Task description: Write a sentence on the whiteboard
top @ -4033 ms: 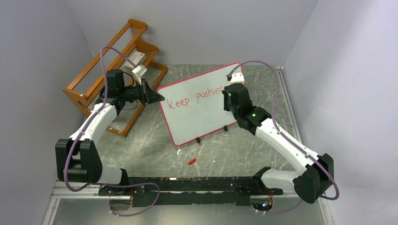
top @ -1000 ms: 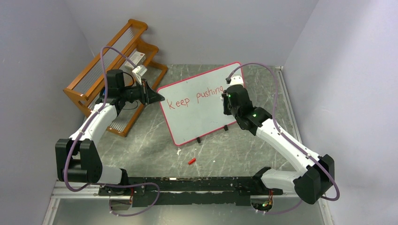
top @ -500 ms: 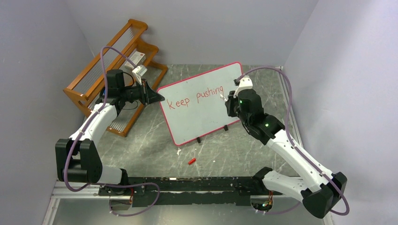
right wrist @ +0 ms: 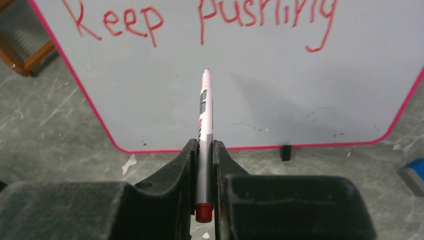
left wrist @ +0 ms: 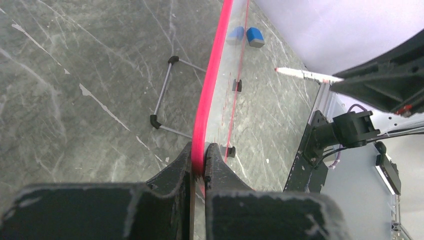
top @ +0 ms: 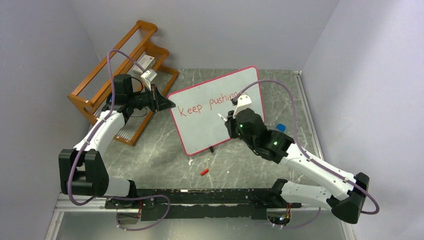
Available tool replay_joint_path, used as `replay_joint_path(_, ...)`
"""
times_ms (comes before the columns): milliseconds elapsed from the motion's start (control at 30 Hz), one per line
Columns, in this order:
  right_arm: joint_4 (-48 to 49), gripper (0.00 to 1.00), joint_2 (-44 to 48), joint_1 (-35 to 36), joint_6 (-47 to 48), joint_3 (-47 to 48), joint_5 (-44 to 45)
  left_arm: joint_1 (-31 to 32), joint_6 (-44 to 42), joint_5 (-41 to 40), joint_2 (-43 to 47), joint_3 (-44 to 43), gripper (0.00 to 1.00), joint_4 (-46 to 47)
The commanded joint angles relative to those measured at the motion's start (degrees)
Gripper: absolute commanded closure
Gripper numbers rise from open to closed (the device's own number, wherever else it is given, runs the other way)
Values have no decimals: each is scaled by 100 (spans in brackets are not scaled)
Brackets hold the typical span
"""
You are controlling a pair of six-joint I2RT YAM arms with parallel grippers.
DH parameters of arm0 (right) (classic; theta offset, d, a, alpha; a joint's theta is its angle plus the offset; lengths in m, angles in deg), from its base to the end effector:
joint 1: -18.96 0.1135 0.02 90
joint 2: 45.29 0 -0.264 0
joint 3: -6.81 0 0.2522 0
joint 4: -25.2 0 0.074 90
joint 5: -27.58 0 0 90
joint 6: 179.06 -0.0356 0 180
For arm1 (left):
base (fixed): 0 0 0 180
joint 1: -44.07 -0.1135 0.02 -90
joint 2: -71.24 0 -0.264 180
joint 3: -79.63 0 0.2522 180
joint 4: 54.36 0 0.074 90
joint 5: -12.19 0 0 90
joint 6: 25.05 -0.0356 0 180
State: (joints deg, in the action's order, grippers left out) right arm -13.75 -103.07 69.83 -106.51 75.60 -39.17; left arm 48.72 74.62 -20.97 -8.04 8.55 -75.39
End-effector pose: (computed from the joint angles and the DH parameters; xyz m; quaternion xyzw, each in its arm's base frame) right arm 0.1504 0.1626 0.3350 -0.1418 0.8337 0.1406 0.5148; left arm 0.2987 -0.0542 0.2913 0.2073 0.7685 -0.4628 0.3902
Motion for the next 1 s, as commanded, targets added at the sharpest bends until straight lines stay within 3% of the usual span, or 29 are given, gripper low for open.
replay_joint_path(0, 57, 100, -191, 636, -370, -130, 713, 122, -457, -818, -48, 229, 95, -212)
replay_joint_path(233, -8, 100, -1001, 1516, -776, 159, 1517, 160, -458, -846, 10, 256, 95, -222)
replay_joint_path(433, 21, 100, -1544, 1844, -838, 494, 1793, 160, -483, -842, 1, 250, 95, -248)
replay_joint_path(967, -175, 100, -2194, 1962, -845, 1031, 2211, 160, -527, -875, -8, 213, 95, -300)
